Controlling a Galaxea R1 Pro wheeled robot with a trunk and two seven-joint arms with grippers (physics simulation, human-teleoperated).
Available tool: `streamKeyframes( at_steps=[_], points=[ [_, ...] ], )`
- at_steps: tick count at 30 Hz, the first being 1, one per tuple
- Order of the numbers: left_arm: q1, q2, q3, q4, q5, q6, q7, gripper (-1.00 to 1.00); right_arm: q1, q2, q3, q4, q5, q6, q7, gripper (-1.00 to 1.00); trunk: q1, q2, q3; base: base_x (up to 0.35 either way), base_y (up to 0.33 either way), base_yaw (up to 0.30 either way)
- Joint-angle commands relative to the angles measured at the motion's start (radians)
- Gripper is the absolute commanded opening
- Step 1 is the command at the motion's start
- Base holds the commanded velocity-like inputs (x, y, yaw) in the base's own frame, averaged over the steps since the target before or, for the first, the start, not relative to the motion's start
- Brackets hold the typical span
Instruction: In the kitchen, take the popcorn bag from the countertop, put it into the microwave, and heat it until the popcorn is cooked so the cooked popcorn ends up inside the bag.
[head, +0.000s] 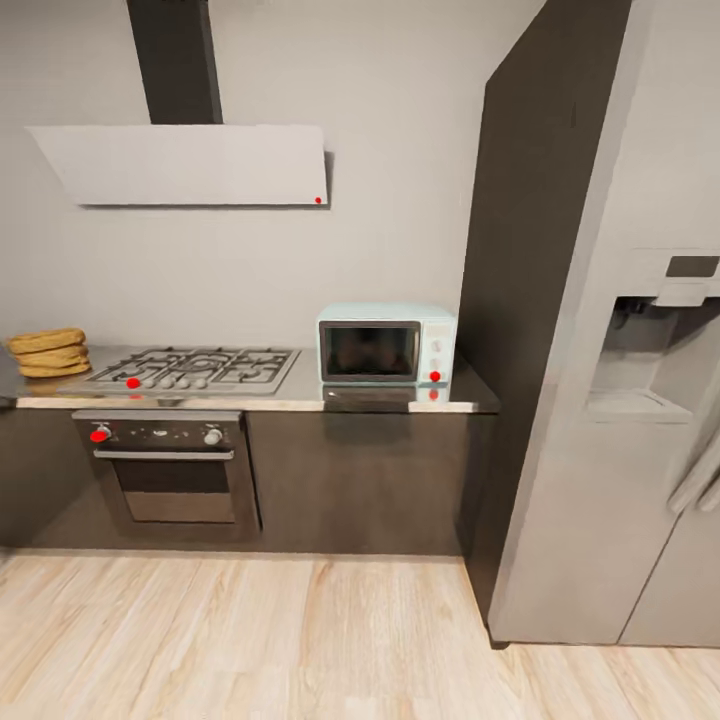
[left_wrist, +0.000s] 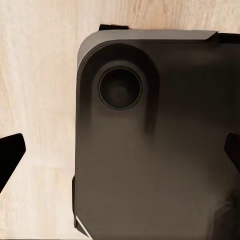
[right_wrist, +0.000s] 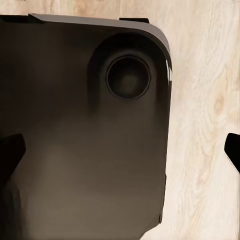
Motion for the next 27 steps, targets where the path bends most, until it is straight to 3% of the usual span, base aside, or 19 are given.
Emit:
streamKeyframes(
  at_steps=[1,8,22,27],
  points=[
    [0.0,0.0,0.0,-0.001,0.006,-0.001,0.001,1.0,0.0,0.0,0.001,0.0,0.0,-0.003,0.0,1.0,0.0,0.0,-0.001,0.0,0.0,0.269],
    [0.0,0.0,0.0,-0.001,0.006,-0.002,0.001,1.0,0.0,0.0,0.0,0.0,0.0,-0.004,0.0,1.0,0.0,0.0,-0.001,0.0,0.0,0.217],
    [0.0,0.0,0.0,-0.002,0.006,-0.002,0.001,1.0,0.0,-0.002,0.0,0.0,-0.003,-0.003,0.0,1.0,0.0,0.0,-0.001,0.001,0.0,0.008],
    [0.0,0.0,0.0,-0.001,0.006,-0.002,0.001,1.0,0.0,-0.002,0.001,0.0,-0.002,-0.003,0.0,1.0,0.0,0.0,-0.001,0.168,0.0,0.0]
  ],
)
